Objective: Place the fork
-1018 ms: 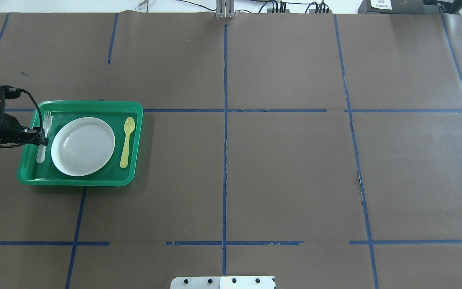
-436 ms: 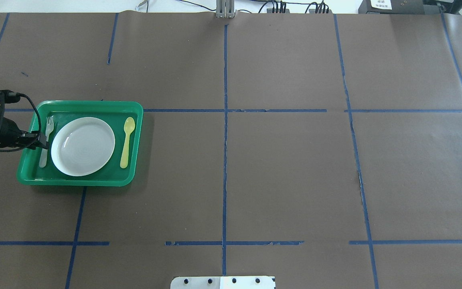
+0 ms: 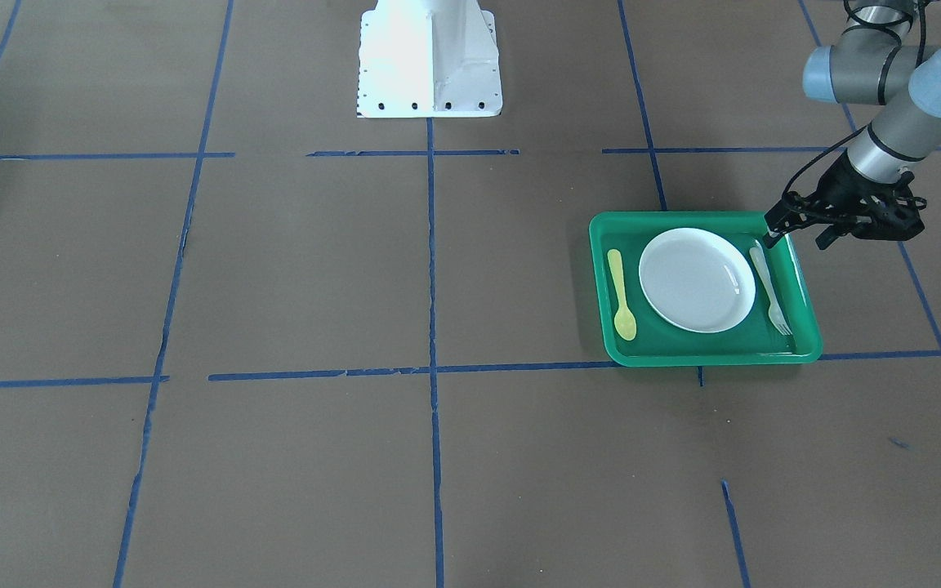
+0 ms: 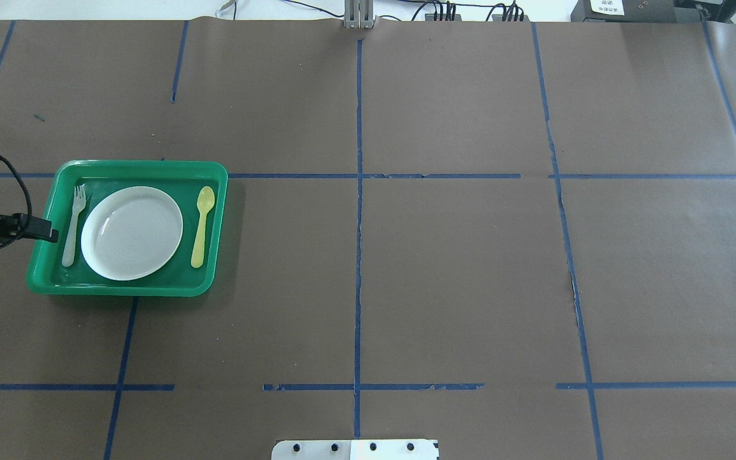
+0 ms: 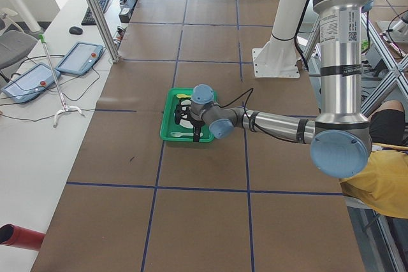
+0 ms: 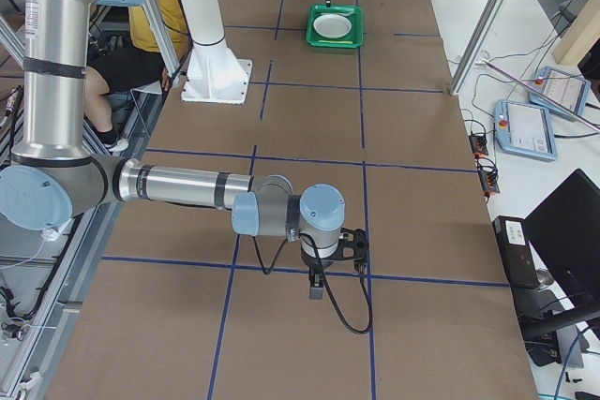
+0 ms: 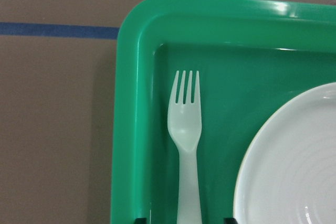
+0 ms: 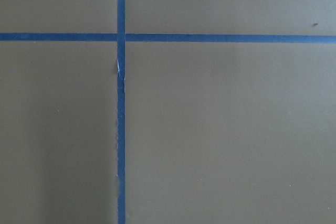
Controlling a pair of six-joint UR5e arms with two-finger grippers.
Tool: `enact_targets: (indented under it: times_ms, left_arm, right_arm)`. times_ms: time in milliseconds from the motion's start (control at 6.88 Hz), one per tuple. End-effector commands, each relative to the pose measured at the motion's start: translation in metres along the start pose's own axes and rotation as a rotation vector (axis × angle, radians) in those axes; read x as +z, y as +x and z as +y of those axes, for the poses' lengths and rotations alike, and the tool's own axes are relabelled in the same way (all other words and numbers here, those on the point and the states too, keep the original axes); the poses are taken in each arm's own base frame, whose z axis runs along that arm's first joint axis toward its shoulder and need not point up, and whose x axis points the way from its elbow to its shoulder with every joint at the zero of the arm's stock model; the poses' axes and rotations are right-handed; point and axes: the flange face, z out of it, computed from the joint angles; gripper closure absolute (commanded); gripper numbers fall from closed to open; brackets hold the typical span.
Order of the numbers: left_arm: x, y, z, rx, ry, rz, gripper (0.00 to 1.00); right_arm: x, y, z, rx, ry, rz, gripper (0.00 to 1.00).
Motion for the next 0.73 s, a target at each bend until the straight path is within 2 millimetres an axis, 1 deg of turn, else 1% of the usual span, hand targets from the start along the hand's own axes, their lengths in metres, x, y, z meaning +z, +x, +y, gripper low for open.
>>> enact_targets:
  times_ms: [0, 145, 291, 582]
  left_arm:
    - [-0.045, -0.063, -0.005, 0.102, 0.069, -0.056, 0.0]
    - [-0.063, -0.105, -0.002, 0.155, 0.082, -0.086, 0.0]
    - [-0.083, -0.141, 0.004, 0.183, 0.08, -0.12, 0.0]
    - [-0.126, -0.205, -0.006, 0.215, 0.025, -0.231, 0.0]
  right_arm:
    - [0.0, 0.0, 0.0, 0.0, 0.0, 0.0, 0.0]
    - [0.0, 0.0, 0.0, -0.001, 0.001, 0.0, 0.0]
    - [0.0, 0.0, 0.0, -0.001, 0.001, 0.0, 0.0]
    - [0.0, 0.0, 0.0, -0.001, 0.001, 0.0, 0.0]
